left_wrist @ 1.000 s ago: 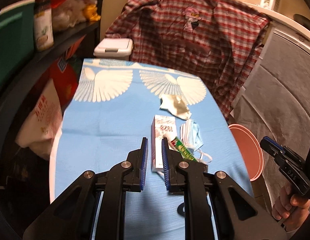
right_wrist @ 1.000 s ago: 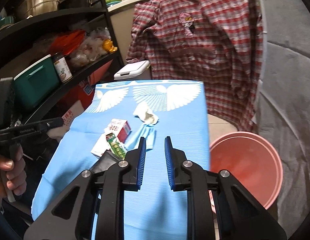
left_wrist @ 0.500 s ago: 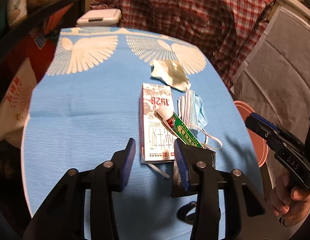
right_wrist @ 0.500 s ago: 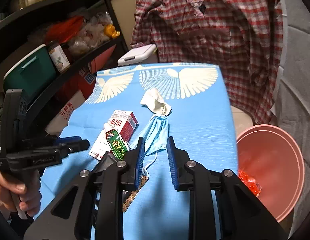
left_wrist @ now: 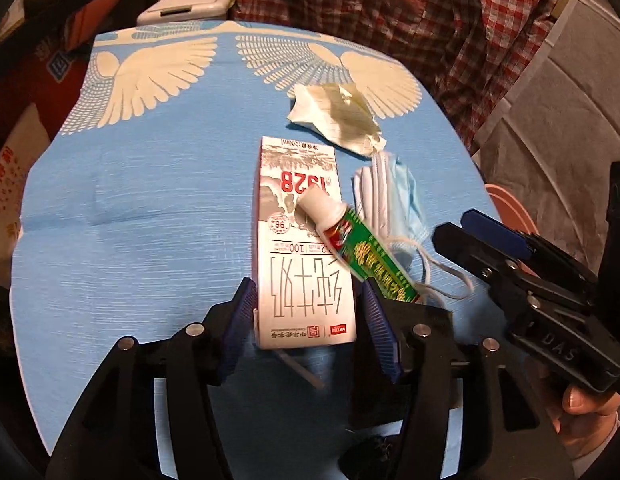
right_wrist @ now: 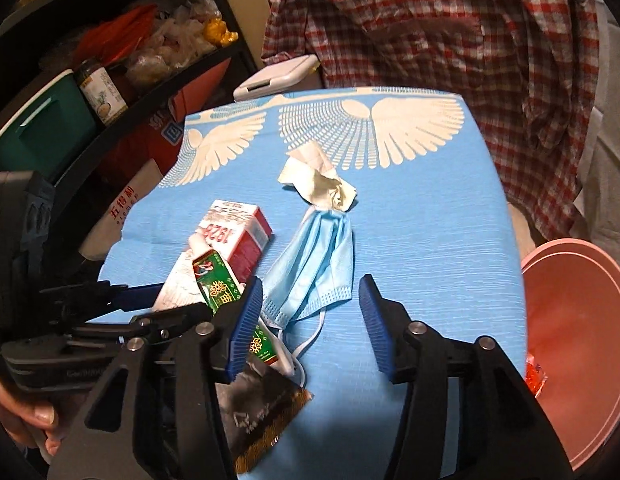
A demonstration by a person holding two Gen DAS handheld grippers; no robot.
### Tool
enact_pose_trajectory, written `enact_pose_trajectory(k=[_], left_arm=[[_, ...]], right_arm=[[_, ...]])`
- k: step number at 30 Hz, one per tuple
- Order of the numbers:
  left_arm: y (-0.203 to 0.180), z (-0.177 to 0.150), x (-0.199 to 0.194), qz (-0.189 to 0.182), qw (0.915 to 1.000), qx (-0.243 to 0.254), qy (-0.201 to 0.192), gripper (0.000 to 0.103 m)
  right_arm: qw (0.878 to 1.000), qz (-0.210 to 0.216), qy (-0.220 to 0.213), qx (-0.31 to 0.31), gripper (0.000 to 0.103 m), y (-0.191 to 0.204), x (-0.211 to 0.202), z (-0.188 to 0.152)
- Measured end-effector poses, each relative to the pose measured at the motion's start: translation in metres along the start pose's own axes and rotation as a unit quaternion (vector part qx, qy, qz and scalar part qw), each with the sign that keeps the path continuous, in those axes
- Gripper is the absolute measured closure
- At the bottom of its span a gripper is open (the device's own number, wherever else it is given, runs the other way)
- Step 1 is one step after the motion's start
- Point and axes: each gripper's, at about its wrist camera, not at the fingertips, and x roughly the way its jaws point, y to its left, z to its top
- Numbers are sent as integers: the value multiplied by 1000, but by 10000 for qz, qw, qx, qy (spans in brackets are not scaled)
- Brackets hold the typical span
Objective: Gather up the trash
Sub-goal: 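Move the left gripper to the white milk carton while the right gripper approaches the blue mask, then grasp the milk carton with the left gripper while the right gripper grasps the blue mask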
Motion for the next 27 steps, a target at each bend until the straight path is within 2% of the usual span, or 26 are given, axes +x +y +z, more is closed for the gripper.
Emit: enact_pose_trajectory(k=[4, 8, 12, 19, 21, 23, 27], left_arm=[[5, -2, 9, 205, 9997, 6, 128, 50], [21, 1, 4, 289, 9994, -188, 2, 51], [36, 3, -3, 343, 9985, -416, -94, 51], [49, -2, -2, 342, 9982, -487, 0, 50], [49, -2, -4, 347, 9982, -488, -4, 50], [49, -2, -5, 357, 9982, -482, -16, 50], [50, -1, -8, 370, 9982, -471, -33, 49]], right_arm=[[9998, -11, 153, 124, 50, -6, 16, 2], [9997, -29, 228, 40, 49, -3, 26, 2], [9997, -37, 246, -40, 43, 3, 33, 4], [9985, -294, 250, -380, 43, 17, 37, 3], [9980, -367, 247, -447, 46, 18, 37, 3], [9975, -421, 253, -507, 53, 19, 35, 2], [9970, -458, 226, -576, 77, 20, 32, 2]])
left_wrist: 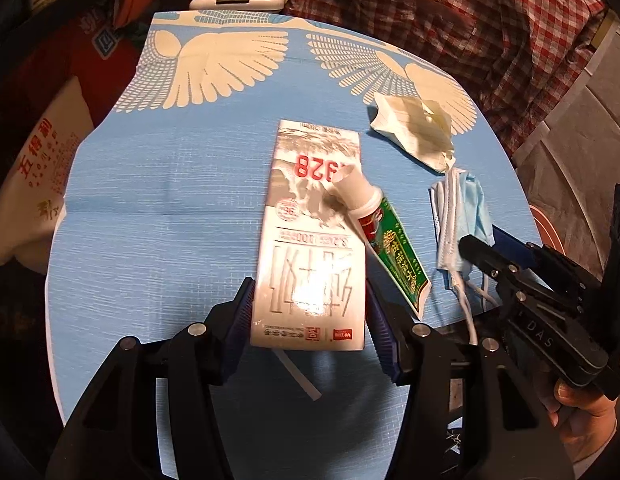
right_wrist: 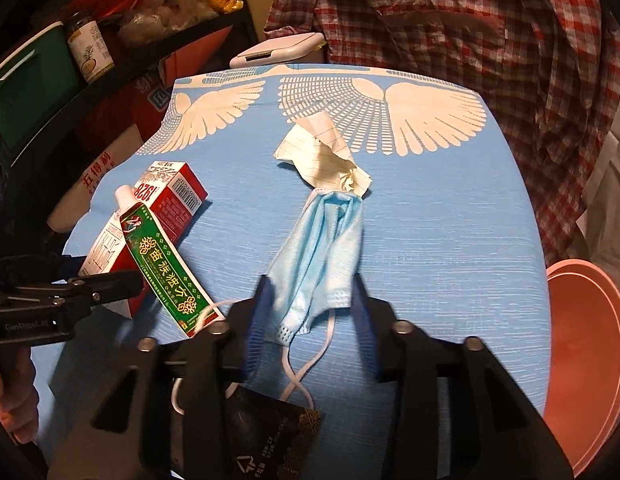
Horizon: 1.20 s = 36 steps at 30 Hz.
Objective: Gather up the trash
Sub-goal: 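Grasp the milk carton with the left gripper while the right gripper grasps the blue mask, then carry the milk carton with the left gripper and mask with the right gripper over the bucket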
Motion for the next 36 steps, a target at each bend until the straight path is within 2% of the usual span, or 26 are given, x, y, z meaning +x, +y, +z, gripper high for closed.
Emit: enact_pose_trajectory(k=[2, 7, 9, 14, 17, 28, 36], left_arm=[[1, 1, -2, 20, 10000, -2, -12, 49], [5, 2, -4, 65, 10000, -32, -26, 47], [5, 3, -4, 61, 10000, -34, -22, 52], [2, 4, -10, 111, 9999, 15, -119, 53], [5, 5, -19, 145, 9996, -48, -220, 54], [12, 6, -55, 117, 9980, -251, -564, 55], [1, 1, -74, 3, 9969, -238, -748, 55]], right_arm=[[10000, 4, -31, -6, 92, 0, -3, 1], [9999, 66, -93, -16, 93, 0, -12, 0], [9999, 76, -123, -41, 93, 0, -16, 0], [9998, 64, -183, -37, 95, -3, -24, -2], [9996, 77, -281, 19, 98, -6, -33, -1], [9981, 127, -591, 71, 99, -8, -69, -3], [9966, 87, -804, 141, 100, -14, -99, -10]])
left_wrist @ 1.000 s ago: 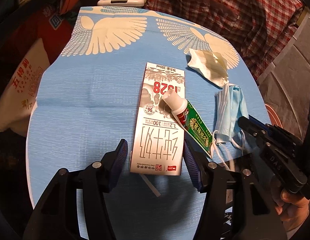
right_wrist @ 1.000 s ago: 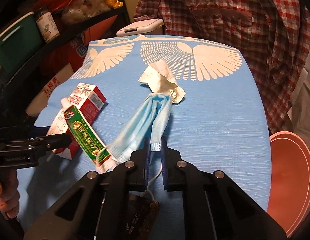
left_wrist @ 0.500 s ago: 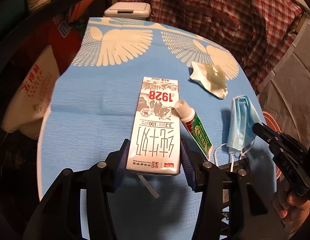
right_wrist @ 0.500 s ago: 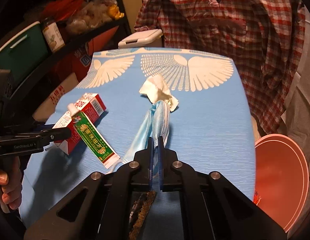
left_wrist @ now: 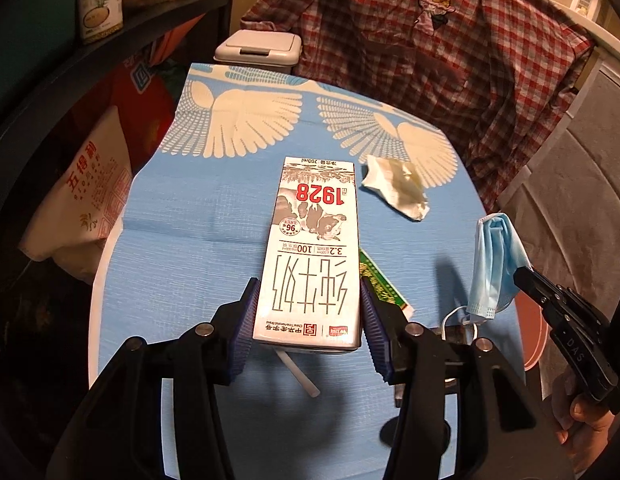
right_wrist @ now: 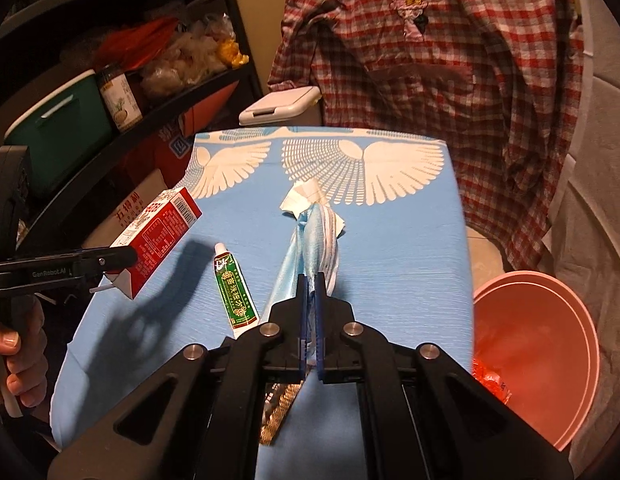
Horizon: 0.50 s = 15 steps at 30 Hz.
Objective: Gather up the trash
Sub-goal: 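Carry the milk carton with the left gripper and mask with the right gripper over the bucket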
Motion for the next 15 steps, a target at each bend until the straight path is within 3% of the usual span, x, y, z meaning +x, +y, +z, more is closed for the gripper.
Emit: enact_pose_trajectory(k=[15], left_arm=[[-41, -10, -21, -205, 9994, 180, -227, 55]], right_arm=[[9993, -202, -304, 127, 100, -27, -51, -10]])
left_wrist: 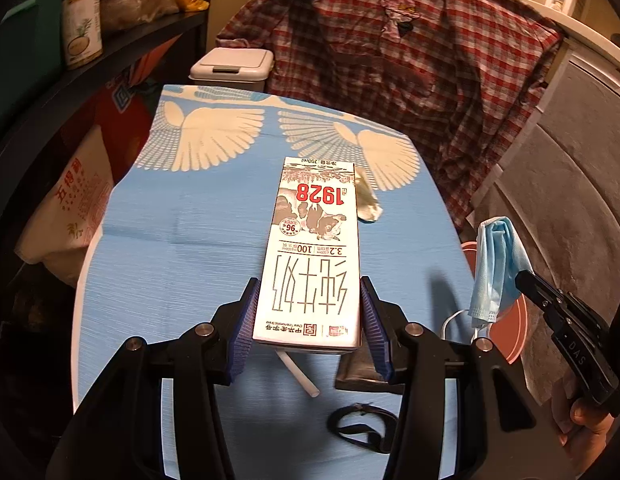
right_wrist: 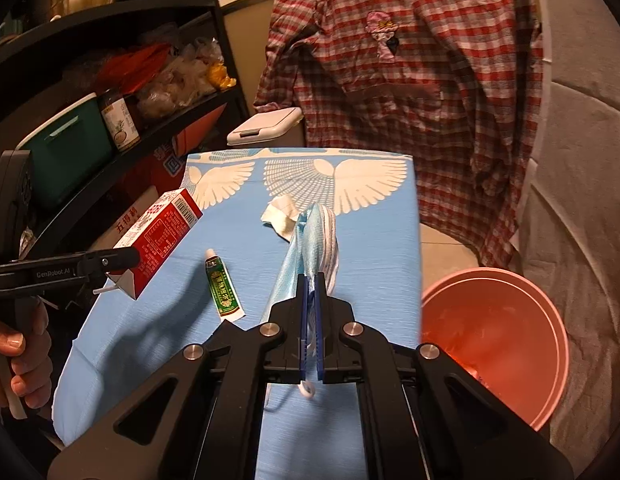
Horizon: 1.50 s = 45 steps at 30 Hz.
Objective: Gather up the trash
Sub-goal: 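Carry the milk carton with the left gripper and mask with the right gripper over the bucket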
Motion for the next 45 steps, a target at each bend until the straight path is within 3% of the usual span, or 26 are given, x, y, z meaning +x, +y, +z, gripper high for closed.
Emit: enact_pose_trajectory(k=[17, 45], left_arm=[[-58, -8, 3, -277, 9991, 324, 0, 55], [-164, -21, 47, -852, 9909, 997, 312, 55]], right_arm=[[9987, -291, -205, 375, 99, -45, -34, -2], [9869, -1262, -204, 981, 100, -127, -51, -1]])
